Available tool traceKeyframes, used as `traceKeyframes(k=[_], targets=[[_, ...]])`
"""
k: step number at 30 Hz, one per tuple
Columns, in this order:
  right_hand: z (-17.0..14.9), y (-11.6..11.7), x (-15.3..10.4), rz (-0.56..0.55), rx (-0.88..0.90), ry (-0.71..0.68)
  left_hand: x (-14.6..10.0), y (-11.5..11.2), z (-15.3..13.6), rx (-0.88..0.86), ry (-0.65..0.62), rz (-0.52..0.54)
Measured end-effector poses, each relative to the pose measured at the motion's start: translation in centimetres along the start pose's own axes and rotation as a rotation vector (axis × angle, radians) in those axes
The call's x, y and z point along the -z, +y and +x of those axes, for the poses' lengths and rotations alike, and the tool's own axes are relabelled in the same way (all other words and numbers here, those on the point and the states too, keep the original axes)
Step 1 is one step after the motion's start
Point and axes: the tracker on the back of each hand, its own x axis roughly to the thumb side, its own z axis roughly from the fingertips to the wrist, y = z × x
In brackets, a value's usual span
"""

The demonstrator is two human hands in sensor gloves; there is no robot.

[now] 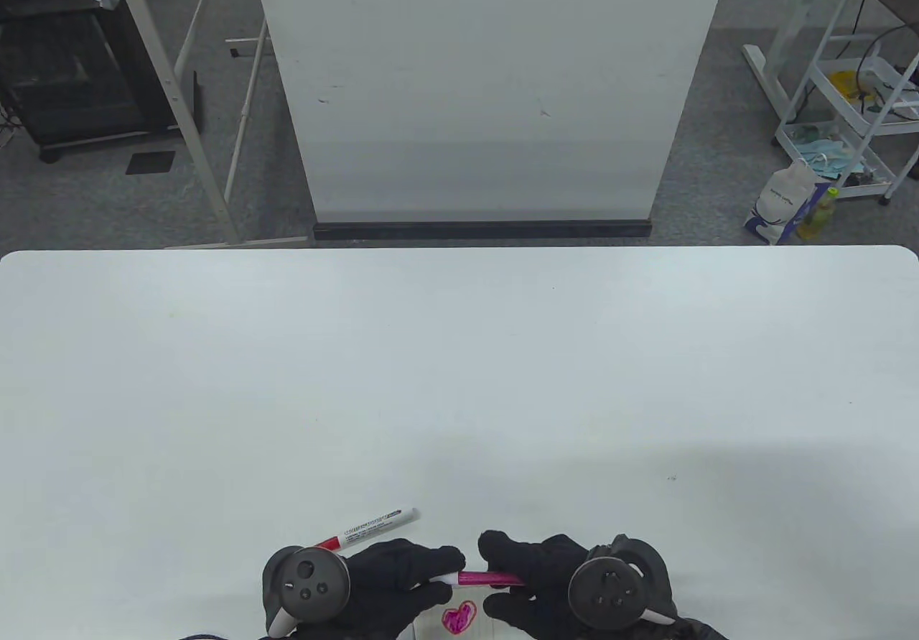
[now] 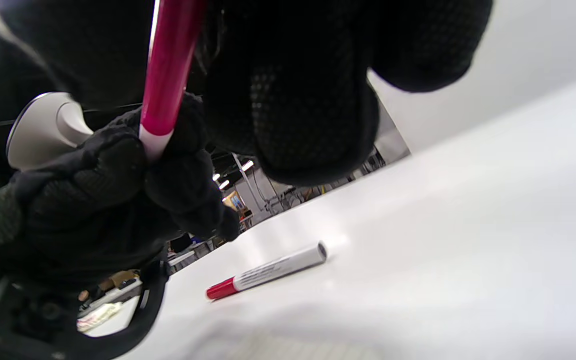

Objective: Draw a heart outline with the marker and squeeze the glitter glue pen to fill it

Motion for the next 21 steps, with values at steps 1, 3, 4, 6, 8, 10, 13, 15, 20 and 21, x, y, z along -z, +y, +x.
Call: traceKeyframes(k=[1, 3, 4, 6, 8, 10, 13, 15, 20, 21], targets=[[0.2, -0.1, -0.1, -0.015, -0.029, -0.021, 0.0, 0.0, 0.0, -0.003, 0.0, -0.001], [0.4, -0.1, -0.1, -0.038, -0.047, -0.033, 0.0, -0.1, 0.1, 0.01, -0.008, -0.01], [0.4, -0.1, -0.1, -0.031, -0.044, -0.032, 0.0, -0.1, 0.1, 0.011, -0.01, -0.01], [0.3, 0.0, -0.2, -0.025, -0.041, -0.028, 0.0, -0.2, 0.2, 0.011, -0.012, -0.011], [0.2, 0.3, -0.1, 0.0, -0.036, -0.019, -0.1, -0.2, 0.2, 0.042, -0.027, -0.006], [-0.2, 0.7, 0.0, 0.046, 0.04, 0.009, -0.1, -0.3, 0.3, 0.079, -0.041, -0.019], [-1.2, 0.9, 0.3, 0.095, 0.268, 0.103, -0.2, -0.4, 0.5, 0.08, -0.06, -0.023], [-1.9, 1.2, 0.5, 0.168, 0.388, 0.183, -0.2, -0.3, 0.8, 0.106, -0.085, -0.01], [-2.3, 1.2, 0.3, 0.135, 0.353, 0.196, -0.2, -0.1, 0.9, 0.167, -0.08, 0.015], [-1.9, 0.8, 0.3, 0.094, 0.245, 0.148, -0.2, 0.0, 0.8, 0.15, -0.063, 0.022]])
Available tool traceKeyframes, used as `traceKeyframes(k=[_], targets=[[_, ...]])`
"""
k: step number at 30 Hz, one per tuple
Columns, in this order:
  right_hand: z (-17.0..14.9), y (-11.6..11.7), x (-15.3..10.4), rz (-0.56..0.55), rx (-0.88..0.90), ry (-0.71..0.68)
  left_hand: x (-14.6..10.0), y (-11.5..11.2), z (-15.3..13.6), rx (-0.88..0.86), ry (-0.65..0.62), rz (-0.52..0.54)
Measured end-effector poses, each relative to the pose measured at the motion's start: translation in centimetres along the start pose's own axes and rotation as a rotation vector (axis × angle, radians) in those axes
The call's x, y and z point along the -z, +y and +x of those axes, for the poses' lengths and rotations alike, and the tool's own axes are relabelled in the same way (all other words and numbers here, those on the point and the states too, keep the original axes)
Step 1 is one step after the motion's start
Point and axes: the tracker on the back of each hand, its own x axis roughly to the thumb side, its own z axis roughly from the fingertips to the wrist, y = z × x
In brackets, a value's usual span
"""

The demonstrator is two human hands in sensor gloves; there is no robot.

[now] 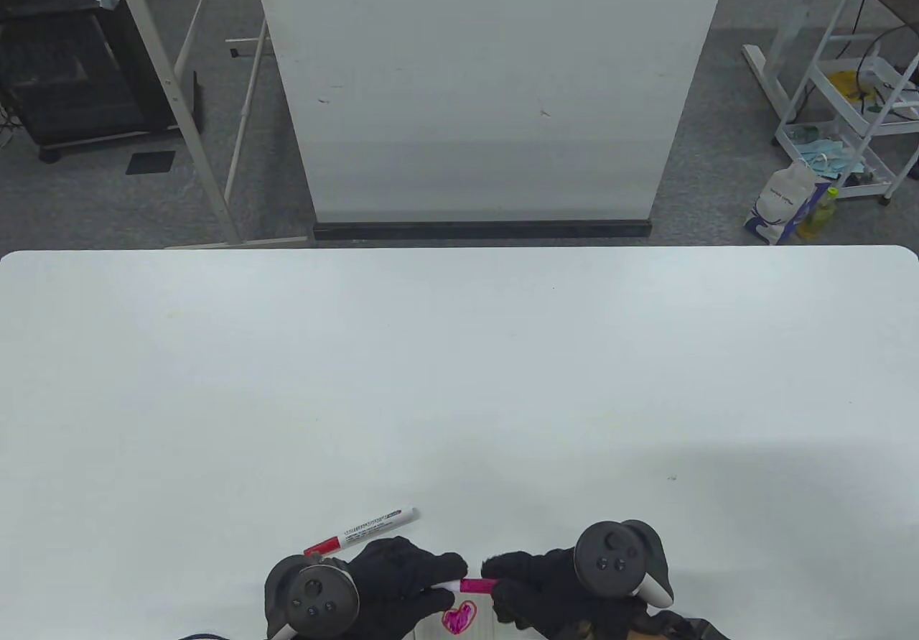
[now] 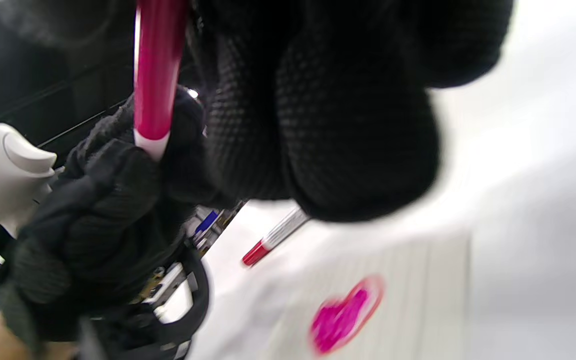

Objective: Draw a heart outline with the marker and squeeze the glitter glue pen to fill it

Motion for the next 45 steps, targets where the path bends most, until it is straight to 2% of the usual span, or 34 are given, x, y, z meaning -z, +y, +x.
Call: traceKeyframes(k=[1, 2, 3, 5, 9, 12, 14, 17, 19, 22, 24, 27, 31, 35, 39, 42, 45], targets=[[0.8, -0.4, -0.2, -0.056, -0.165, -0.093, 0.1, 0.1, -0.3, -0.026, 0.03, 0.003], [1.0, -0.5, -0.3, -0.078, -0.22, -0.116, 0.1, 0.1, -0.4, -0.04, 0.041, 0.002], [1.7, -0.8, -0.6, -0.126, -0.35, -0.176, 0.1, 0.2, -0.6, -0.061, 0.057, 0.002], [2.4, -0.9, -1.0, -0.173, -0.45, -0.218, 0.1, 0.1, -0.7, -0.085, 0.066, -0.015], [2.5, -0.8, -1.0, -0.162, -0.399, -0.21, 0.0, -0.2, -0.5, -0.068, 0.054, -0.024], [2.4, -0.4, -0.9, -0.113, -0.382, -0.201, 0.0, 0.0, -0.3, -0.048, 0.035, -0.009], [2.1, -0.3, -0.7, -0.056, -0.318, -0.175, -0.1, 0.1, -0.2, -0.019, 0.021, -0.013], [1.4, -0.1, -0.3, 0.004, -0.131, -0.092, -0.1, 0.2, -0.1, 0.007, 0.009, -0.009], [1.1, -0.2, -0.2, 0.01, -0.108, -0.072, -0.1, 0.3, -0.2, 0.011, 0.016, -0.014], [1.3, -0.6, -0.3, -0.047, -0.215, -0.1, 0.0, 0.2, -0.4, -0.006, 0.043, -0.008], [1.8, -0.8, -0.5, -0.09, -0.38, -0.146, 0.1, 0.0, -0.3, 0.021, 0.043, -0.005], [2.2, -0.5, -0.6, -0.084, -0.518, -0.152, 0.2, -0.5, -0.4, 0.107, 0.089, -0.075], [0.8, -0.7, -0.1, -0.074, -0.642, -0.041, 0.1, -0.1, -0.8, 0.269, 0.109, -0.048], [-1.1, -0.3, 0.3, -0.011, -0.664, 0.114, 0.1, 0.5, -1.7, 0.294, 0.163, -0.054], [-1.6, 0.4, 0.7, 0.041, -0.774, 0.171, 0.2, 1.0, -2.4, 0.329, 0.194, -0.052], [-1.7, 1.1, 1.0, 0.066, -0.861, 0.164, 0.1, 1.4, -2.8, 0.34, 0.211, -0.048], [-2.2, 1.8, 1.2, 0.142, -0.949, 0.218, 0.1, 1.7, -3.2, 0.325, 0.238, -0.047]])
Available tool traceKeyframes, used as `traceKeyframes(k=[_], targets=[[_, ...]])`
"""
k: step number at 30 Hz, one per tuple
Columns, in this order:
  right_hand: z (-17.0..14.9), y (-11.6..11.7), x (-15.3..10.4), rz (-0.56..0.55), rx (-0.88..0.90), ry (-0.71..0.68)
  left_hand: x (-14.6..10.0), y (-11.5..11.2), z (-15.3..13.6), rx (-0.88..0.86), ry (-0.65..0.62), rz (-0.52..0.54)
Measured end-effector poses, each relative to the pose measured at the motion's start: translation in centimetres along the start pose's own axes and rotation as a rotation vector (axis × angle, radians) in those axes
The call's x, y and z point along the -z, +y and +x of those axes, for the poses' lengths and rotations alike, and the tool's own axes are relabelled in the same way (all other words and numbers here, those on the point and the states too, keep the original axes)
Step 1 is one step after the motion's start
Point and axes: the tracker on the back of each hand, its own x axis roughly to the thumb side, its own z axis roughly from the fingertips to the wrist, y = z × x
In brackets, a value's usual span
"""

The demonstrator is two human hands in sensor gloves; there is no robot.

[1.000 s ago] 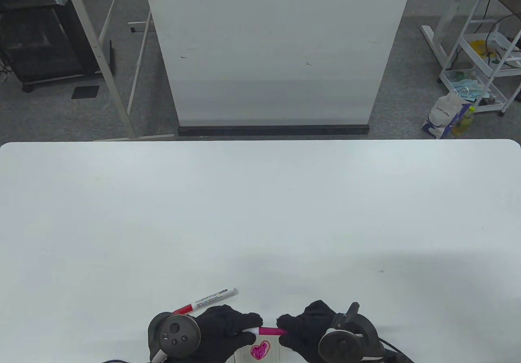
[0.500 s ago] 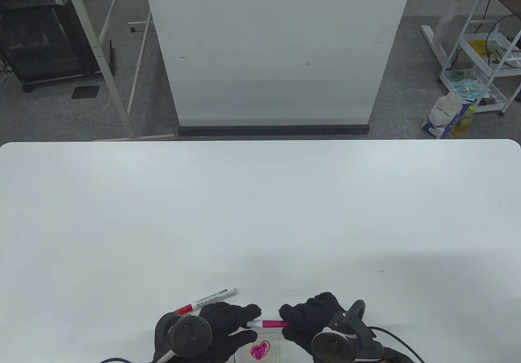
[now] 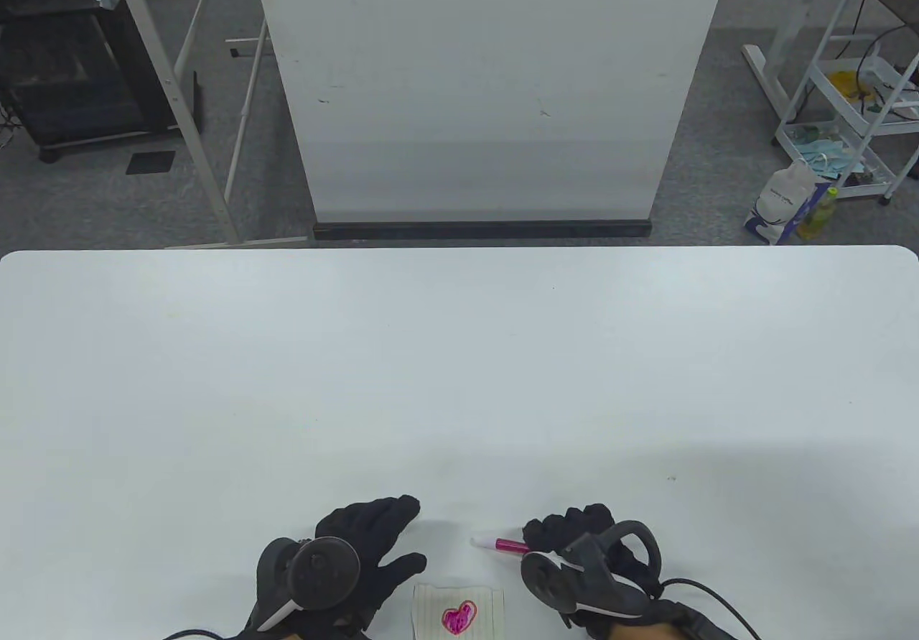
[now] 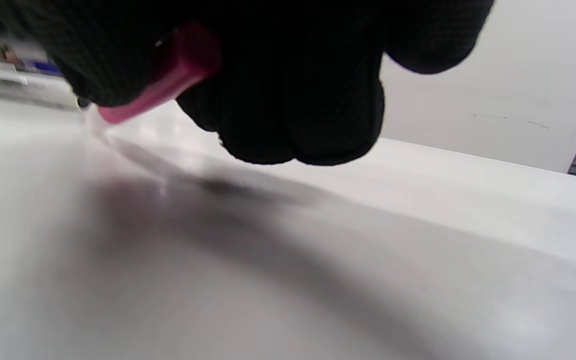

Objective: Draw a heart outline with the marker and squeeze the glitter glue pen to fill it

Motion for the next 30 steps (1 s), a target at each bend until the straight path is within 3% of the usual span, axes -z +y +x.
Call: traceKeyframes(k=[8, 19, 30], targets=[[0.2, 0.5, 0.2, 0.068, -0.054, 0.025, 0.1, 0.4, -0.5, 0.055, 0.025, -0.009], [-1.8, 0.1, 0.0, 0.052, 0.052, 0.092, 0.2, 0.9, 0.1, 0.272, 0.048, -0.062], [-2.5, -0.1, -0.3, 0.07, 0.056, 0.145, 0.0, 1.6, -0.4, 0.323, 0.113, -0.039]])
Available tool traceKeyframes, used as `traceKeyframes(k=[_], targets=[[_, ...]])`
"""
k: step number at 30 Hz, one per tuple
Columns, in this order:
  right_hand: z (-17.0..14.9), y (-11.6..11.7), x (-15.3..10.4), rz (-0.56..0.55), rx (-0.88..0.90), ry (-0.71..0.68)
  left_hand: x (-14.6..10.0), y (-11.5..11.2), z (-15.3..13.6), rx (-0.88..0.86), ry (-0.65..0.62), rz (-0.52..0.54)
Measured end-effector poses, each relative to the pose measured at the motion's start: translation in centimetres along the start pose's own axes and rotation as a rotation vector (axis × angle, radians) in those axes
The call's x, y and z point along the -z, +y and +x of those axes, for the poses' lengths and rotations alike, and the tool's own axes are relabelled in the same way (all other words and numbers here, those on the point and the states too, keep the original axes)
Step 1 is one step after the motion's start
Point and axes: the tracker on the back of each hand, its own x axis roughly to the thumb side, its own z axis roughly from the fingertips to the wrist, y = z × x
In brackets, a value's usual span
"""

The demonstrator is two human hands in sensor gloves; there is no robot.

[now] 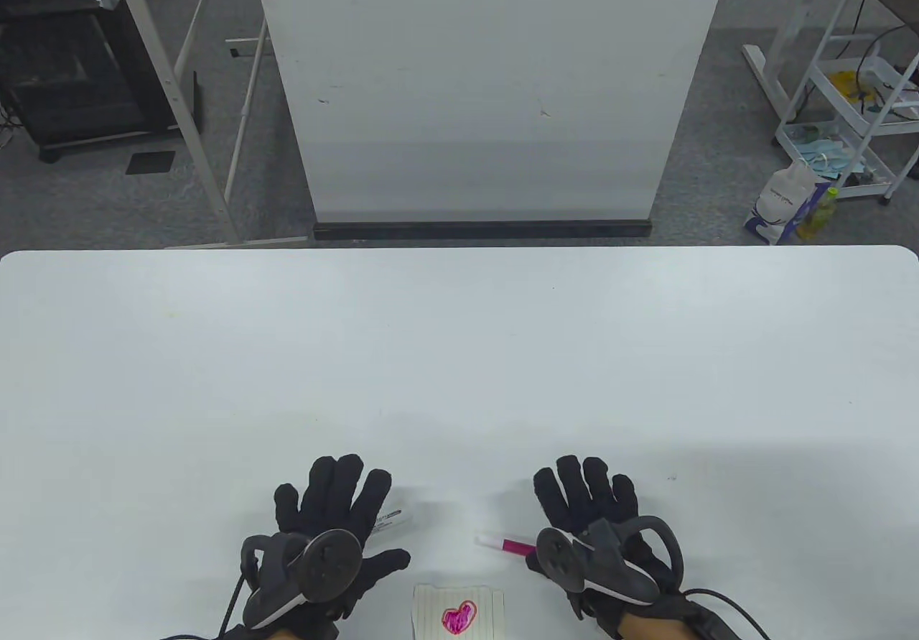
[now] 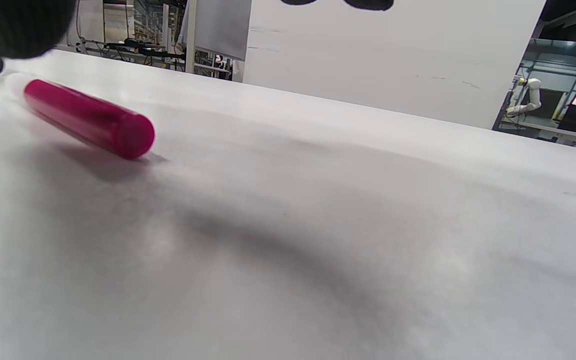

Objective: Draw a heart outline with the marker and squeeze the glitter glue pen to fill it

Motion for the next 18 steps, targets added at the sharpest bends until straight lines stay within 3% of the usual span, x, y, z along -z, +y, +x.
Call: traceKeyframes(k=[18], targets=[[-0.3, -0.2, -0.7, 0.023, 0.02, -0.016, 0.3, -0.8, 1.5, 0.041, -0.021, -0.047]])
